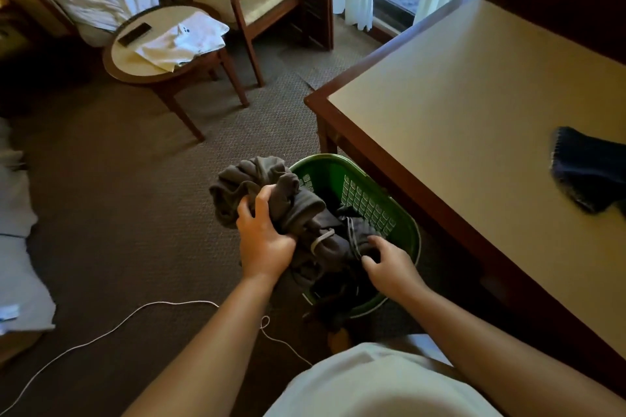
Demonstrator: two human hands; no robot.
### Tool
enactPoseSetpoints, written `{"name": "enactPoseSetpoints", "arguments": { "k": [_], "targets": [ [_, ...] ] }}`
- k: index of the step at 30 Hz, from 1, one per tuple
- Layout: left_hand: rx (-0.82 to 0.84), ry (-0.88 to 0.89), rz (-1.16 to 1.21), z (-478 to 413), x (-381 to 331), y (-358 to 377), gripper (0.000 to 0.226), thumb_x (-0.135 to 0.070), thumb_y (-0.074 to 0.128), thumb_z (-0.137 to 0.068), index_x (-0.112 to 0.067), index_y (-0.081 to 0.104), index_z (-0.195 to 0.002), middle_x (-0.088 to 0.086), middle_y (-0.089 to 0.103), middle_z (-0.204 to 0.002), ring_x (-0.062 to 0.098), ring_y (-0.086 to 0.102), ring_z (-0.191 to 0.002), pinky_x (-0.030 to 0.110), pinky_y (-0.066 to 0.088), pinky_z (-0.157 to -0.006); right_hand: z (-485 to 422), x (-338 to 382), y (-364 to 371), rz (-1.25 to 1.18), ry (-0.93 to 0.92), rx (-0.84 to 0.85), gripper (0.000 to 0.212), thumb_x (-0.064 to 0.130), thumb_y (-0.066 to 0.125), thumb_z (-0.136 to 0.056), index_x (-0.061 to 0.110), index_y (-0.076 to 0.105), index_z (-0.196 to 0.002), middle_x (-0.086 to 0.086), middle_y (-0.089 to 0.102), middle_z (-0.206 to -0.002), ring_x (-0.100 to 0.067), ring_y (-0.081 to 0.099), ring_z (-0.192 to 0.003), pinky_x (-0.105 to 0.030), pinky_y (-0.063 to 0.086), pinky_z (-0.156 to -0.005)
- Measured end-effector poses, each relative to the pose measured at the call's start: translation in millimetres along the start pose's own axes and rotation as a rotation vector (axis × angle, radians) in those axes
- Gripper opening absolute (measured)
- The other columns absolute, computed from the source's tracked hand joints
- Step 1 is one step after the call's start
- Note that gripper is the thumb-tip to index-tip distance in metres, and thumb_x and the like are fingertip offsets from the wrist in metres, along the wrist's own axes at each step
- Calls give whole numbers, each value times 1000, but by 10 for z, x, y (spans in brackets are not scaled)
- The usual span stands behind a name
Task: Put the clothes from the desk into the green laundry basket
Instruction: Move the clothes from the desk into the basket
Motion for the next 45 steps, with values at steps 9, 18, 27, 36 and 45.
{"name": "enactPoseSetpoints", "arguments": {
  "k": [9, 18, 27, 36, 45],
  "targets": [
    [14, 108, 150, -71, -356, 159, 91, -14, 81, -73, -47, 39, -146, -2, 30, -152, 26, 44, -136, 52, 48, -109, -10, 260, -151, -161, -145, -45, 65, 25, 57, -99, 31, 29, -157, 6, 40, -157, -12, 41, -141, -37, 41, -114],
    [411, 5, -153, -113, -38, 608, 105, -40, 77, -87, -50, 2, -160, 1, 10, -173, 25, 12, -159, 50, 30, -124, -25, 259, -251, -52, -180, -19, 67, 22, 56, -101, 26, 24, -159, 5, 26, -164, -11, 23, -151, -38, 28, -122],
    [532, 8, -166, 142, -44, 794, 78, -13, 55, -98, -27, 16, -165, -4, 22, -170, 14, 26, -154, 29, 28, -120, 0, 270, -227, 18, -183, -22, 68, 25, 54, -101, 25, 20, -160, 5, 25, -165, -11, 22, -151, -35, 25, -123],
    [581, 133, -124, 184, -481, 994, 70, -10, 49, -100, -22, 24, -164, -5, 30, -166, 11, 32, -150, 15, 25, -109, 87, 305, -405, 28, -229, -82, 66, 24, 55, -100, 25, 26, -159, 7, 30, -163, -9, 26, -149, -25, 24, -117],
    [522, -13, -92, 22, -280, 1177, 67, -17, 49, -103, -18, 22, -164, 2, 29, -167, 17, 31, -152, 24, 27, -116, -351, 457, -278, 443, -338, 149, 69, 29, 53, -101, 22, 17, -160, 4, 20, -167, -15, 13, -154, -35, 23, -123]
  ]
}}
Point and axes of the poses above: each hand's wrist, its own z-axis away from the middle knuckle, its own y-axis out of the palm, x = y × z, the point moved 6 cm from there along -z, towards the middle knuckle
